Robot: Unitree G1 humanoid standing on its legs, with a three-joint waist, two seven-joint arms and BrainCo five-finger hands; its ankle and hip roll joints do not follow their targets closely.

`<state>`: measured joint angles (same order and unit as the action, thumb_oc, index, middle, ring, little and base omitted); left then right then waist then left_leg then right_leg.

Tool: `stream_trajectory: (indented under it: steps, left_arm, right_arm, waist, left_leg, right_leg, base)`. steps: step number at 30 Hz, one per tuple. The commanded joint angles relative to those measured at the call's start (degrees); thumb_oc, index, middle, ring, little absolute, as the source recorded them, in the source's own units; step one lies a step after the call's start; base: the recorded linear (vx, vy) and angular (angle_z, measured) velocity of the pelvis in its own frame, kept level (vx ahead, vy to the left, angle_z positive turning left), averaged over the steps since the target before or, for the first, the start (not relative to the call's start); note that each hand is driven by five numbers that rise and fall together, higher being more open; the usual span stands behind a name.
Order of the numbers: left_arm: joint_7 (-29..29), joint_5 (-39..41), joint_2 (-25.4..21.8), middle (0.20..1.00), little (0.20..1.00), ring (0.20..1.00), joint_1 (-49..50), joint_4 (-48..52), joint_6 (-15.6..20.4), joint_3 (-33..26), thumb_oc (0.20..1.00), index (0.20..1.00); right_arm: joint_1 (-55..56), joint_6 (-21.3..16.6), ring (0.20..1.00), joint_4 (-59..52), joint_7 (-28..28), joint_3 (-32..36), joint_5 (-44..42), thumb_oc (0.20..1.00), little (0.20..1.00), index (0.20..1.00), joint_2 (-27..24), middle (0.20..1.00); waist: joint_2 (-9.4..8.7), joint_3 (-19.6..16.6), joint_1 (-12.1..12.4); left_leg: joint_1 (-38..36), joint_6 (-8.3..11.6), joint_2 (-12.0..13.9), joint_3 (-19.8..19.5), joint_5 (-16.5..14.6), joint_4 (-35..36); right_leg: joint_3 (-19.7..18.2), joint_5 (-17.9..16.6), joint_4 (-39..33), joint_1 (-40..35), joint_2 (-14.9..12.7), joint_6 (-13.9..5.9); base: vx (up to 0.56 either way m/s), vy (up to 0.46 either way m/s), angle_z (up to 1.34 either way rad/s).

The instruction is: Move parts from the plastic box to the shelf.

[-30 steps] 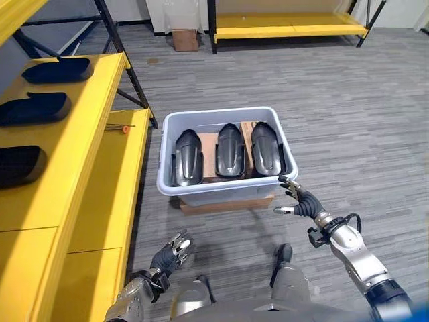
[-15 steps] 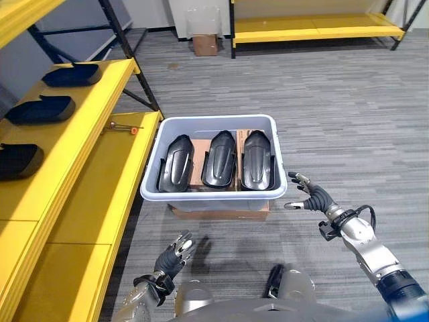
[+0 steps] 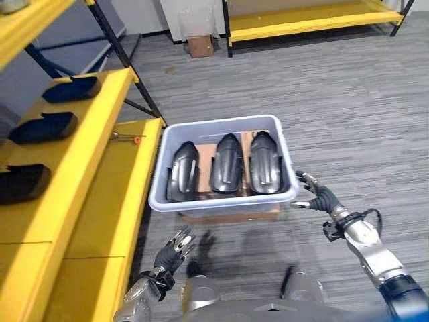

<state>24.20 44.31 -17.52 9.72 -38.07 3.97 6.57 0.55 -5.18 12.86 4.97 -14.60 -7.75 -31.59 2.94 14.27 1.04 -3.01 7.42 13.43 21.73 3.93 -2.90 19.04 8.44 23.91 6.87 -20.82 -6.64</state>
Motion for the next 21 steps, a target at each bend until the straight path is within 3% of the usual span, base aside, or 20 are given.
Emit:
stream_trajectory:
  steps: [1, 2, 8, 13, 21]
  left_arm:
    - [1.96, -2.04, -2.35, 1.0, 1.0, 1.0, 0.04, 4.42, -0.15, 0.19, 1.0, 1.0]
    - [2.32, -1.8, -3.03, 1.0, 1.0, 1.0, -0.27, 4.47, -0.61, 0.53, 1.0, 1.0]
    - [2.5, -0.58, -5.18, 1.0, 1.0, 1.0, -0.22, 5.24, -0.58, 0.64, 1.0, 1.0]
    - [3.22, 0.54, -6.77, 1.0, 1.0, 1.0, -0.92, 6.37, 0.24, 1.46, 1.0, 1.0]
    - [3.53, 0.97, -5.52, 1.0, 1.0, 1.0, -1.99, 6.99, 0.02, 2.79, 1.0, 1.0]
  right_arm:
    - [-1.74, -3.0, 1.0, -2.86, -2.09, 1.89, -2.98, 1.0, 1.0, 1.0, 1.94, 1.0]
    - [-1.35, -3.23, 1.0, -2.8, -2.12, 2.07, -3.25, 1.0, 1.0, 1.0, 2.22, 1.0]
    - [-0.73, -5.4, 1.0, -2.77, -1.72, 2.42, -2.54, 1.0, 1.0, 1.0, 2.87, 1.0]
    - [-4.78, -7.48, 1.0, -2.45, -3.81, 3.2, -3.2, 1.0, 1.0, 1.0, 1.36, 1.0]
    - [-10.01, -7.53, 1.0, -2.57, -4.75, 4.71, -4.62, 1.0, 1.0, 1.0, -1.22, 1.0]
  waist:
    - [-0.76, 0.07, 0.93]
    - [-1.04, 0.16, 0.52]
    - [-1.75, 1.19, 0.81]
    - [-2.34, 3.26, 2.38]
    - [-2.52, 4.17, 4.04]
  left_leg:
    - [1.17, -1.16, 1.22, -1.07, 0.24, -1.52]
    - [0.91, -2.1, -0.03, -1.13, -0.77, -2.01]
    - [1.14, -4.13, -2.02, -1.97, -2.13, -2.04]
    - [3.93, -4.33, -1.93, -1.98, -2.24, -2.92]
    - [6.01, -3.24, -0.89, -3.06, -1.12, -3.72]
  right_leg:
    - [2.58, 0.21, 0.31, -3.7, 4.02, 0.41]
    - [1.17, -0.58, -0.72, -3.93, 4.35, -0.19]
    - [-1.72, -3.57, -4.09, -4.16, 4.36, -2.11]
    - [-1.99, -3.81, -5.83, -3.41, 4.81, -2.12]
    - [-1.25, -3.49, -7.76, -4.55, 5.48, -1.11]
  base:
    - [0.11, 0.271, 0.12]
    - [0.1, 0.149, 0.01]
    - [0.09, 0.101, -0.09]
    - [-0.03, 0.0, -0.09]
    - [0.0, -0.003, -0.03]
